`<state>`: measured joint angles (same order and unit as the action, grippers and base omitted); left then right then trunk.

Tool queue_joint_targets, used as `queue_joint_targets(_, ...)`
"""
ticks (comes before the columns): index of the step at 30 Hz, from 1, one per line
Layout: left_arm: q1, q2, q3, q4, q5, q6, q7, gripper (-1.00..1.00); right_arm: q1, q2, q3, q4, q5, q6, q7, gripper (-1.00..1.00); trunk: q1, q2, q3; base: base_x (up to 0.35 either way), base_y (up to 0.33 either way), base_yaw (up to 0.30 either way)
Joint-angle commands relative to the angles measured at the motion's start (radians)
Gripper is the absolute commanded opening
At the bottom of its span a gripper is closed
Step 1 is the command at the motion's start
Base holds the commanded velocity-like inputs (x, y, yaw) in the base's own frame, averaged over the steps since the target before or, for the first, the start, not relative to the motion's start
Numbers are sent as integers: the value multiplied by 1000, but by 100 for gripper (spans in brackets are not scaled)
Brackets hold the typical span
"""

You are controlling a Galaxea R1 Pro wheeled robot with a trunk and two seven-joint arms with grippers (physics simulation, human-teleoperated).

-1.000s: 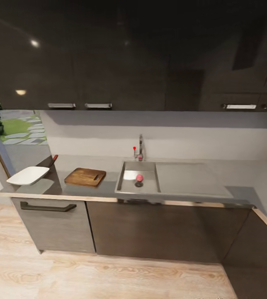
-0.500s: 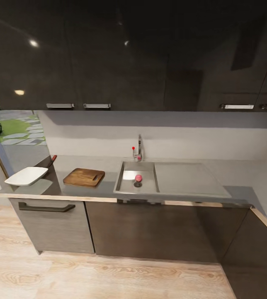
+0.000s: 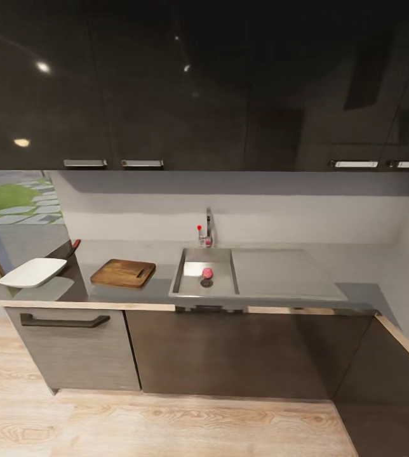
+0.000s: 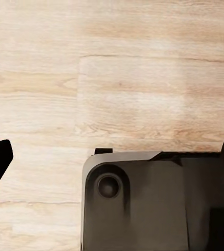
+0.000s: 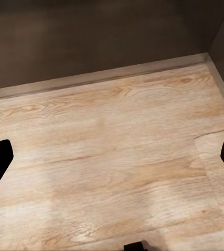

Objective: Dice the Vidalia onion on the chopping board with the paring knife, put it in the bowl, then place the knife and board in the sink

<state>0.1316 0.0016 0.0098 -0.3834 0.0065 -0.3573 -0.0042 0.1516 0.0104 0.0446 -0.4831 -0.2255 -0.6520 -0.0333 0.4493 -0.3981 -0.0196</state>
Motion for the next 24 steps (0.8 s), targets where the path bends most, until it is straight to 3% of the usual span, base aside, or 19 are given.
queue_joint_targets(1,0,-2,1,-3,0,0,0,100,0,0,5,-2,-6,-1,-3,100,1,-2,-2,0,0,-12)
queue_joint_targets(10,-43,-16,1,-102,-5,39,17,100,0,-1,6,0,-6,-1,-3,100,1,-2,-1,0,0,-4)
queue_joint_targets(14,-91,-43,-2,-200,-8,193,45,100,0,-3,5,3,-7,0,-1,100,1,-2,-1,0,0,0)
queue_joint_targets(18,-122,-73,-13,-351,-12,387,63,100,0,-5,5,4,-8,0,1,100,1,-2,-1,0,0,0)
queue_joint_targets(20,-139,-82,-33,-433,-16,470,67,100,0,-5,5,4,-8,0,1,100,1,-2,-1,0,0,0)
queue_joint_targets(24,-183,-91,-121,-601,-22,663,71,100,0,-6,4,6,-8,0,1,100,1,-2,-1,0,0,0)
